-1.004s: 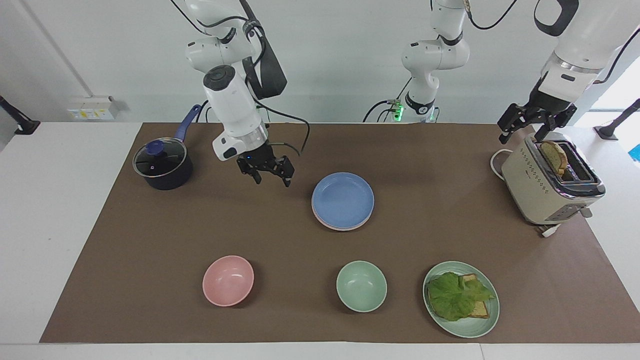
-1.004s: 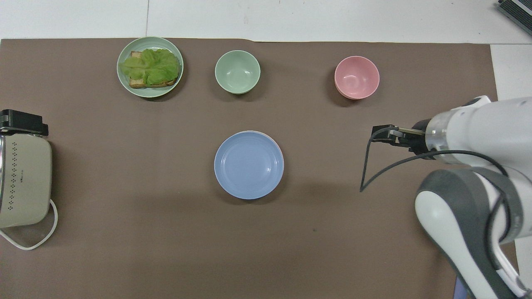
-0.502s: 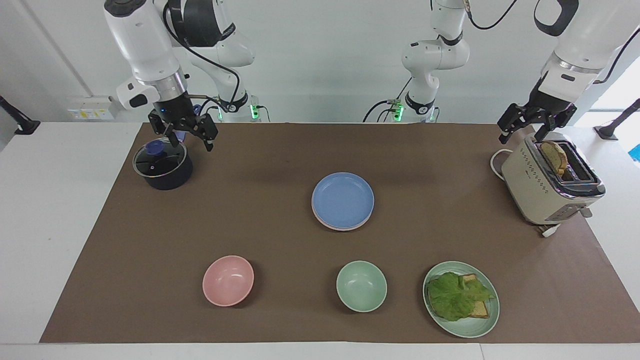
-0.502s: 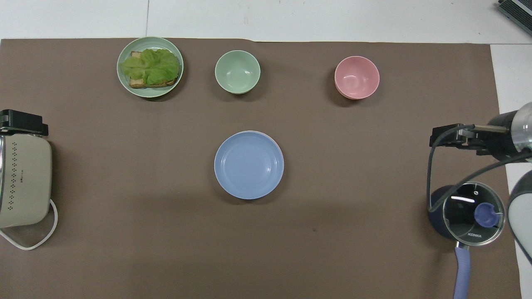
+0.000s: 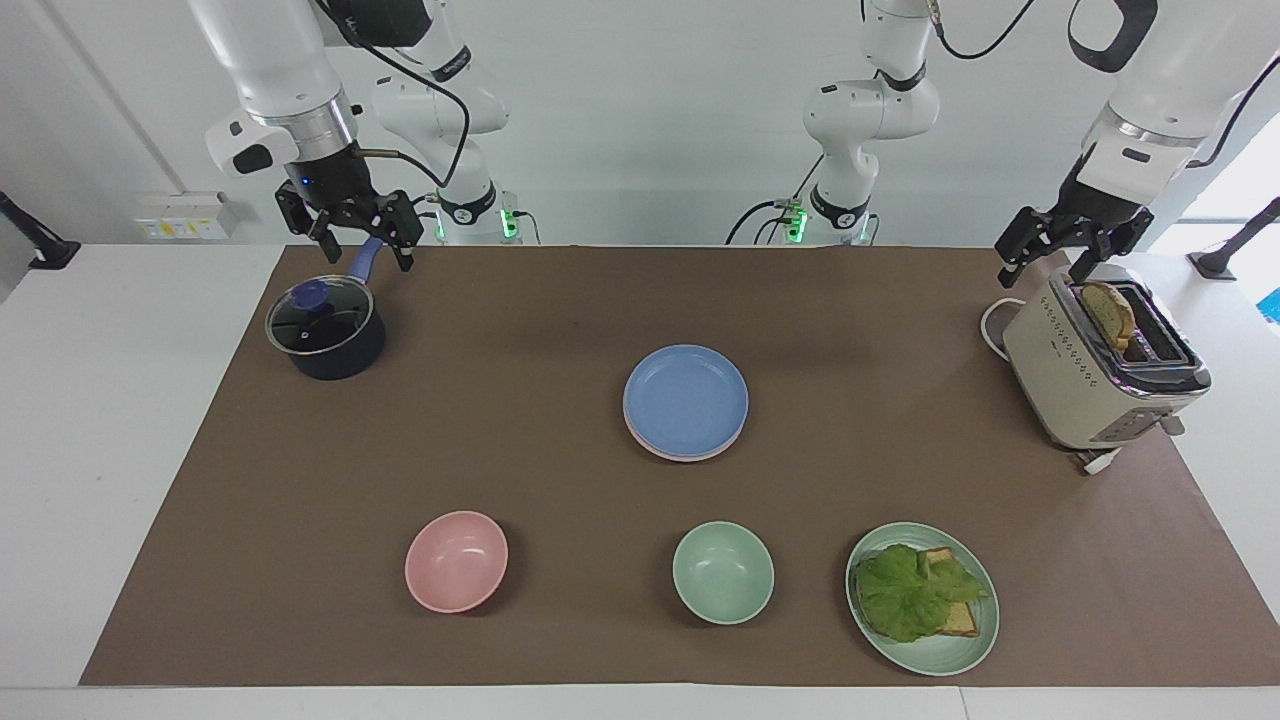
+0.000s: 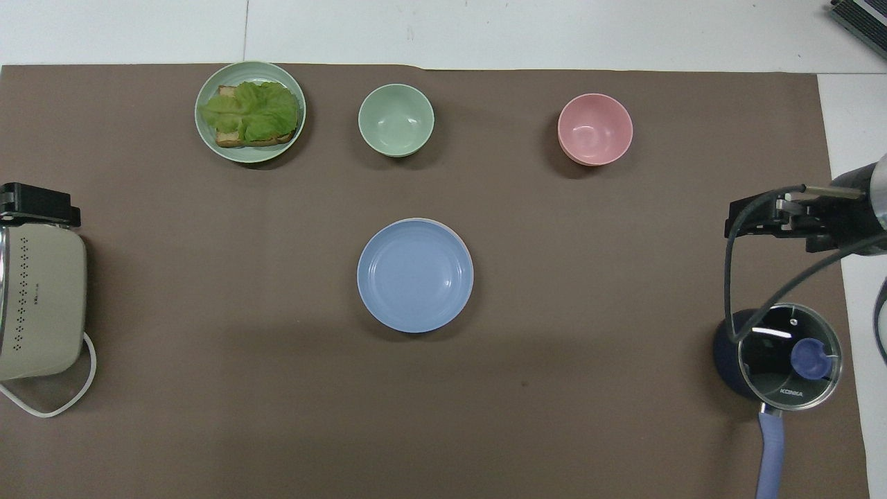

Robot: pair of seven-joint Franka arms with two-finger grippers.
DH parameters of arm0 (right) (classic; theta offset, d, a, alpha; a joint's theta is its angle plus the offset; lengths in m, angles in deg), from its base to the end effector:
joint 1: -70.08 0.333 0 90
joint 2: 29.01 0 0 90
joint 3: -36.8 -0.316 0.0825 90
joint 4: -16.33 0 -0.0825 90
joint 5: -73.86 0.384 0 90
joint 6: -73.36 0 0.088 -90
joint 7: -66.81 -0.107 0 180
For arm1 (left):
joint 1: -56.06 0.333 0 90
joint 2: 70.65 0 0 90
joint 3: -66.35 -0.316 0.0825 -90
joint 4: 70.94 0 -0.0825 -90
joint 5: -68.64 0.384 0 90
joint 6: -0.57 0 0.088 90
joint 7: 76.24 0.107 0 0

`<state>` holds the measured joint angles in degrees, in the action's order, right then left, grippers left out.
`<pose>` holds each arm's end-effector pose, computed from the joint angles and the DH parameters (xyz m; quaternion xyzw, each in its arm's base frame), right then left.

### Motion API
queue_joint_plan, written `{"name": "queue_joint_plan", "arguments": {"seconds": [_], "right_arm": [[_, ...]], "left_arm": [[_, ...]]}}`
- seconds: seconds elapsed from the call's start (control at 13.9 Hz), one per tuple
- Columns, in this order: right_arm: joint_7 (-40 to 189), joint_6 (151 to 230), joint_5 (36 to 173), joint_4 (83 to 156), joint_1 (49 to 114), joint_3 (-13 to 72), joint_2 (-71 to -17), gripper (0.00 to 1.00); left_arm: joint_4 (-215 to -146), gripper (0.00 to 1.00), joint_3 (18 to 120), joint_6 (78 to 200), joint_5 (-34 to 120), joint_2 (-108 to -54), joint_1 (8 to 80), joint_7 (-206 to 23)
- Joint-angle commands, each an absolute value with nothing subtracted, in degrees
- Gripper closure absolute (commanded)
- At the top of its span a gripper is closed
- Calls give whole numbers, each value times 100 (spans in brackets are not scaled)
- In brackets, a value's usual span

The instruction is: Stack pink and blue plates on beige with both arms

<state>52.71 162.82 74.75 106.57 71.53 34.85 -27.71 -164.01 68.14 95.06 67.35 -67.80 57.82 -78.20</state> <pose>0.5456 0.0343 0.6342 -0.9956 0.0931 -0.0034 0.0080 0.5467 -0.0030 0.6336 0.9991 0.0173 0.0371 0.0111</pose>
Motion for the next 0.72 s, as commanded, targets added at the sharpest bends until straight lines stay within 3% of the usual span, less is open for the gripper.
{"name": "queue_joint_plan", "arguments": {"seconds": [0.0,0.65], "right_arm": [[5381,16160,7396,10475,7061,3433,-2874,0],[5345,16151,7369,10572,7061,3433,-2804,0]], "left_arm": [[-16411,0,6810,9417,6803,-6749,5791,-7782],[-16411,0,6810,9417,6803,-6740,5791,-7782]]}}
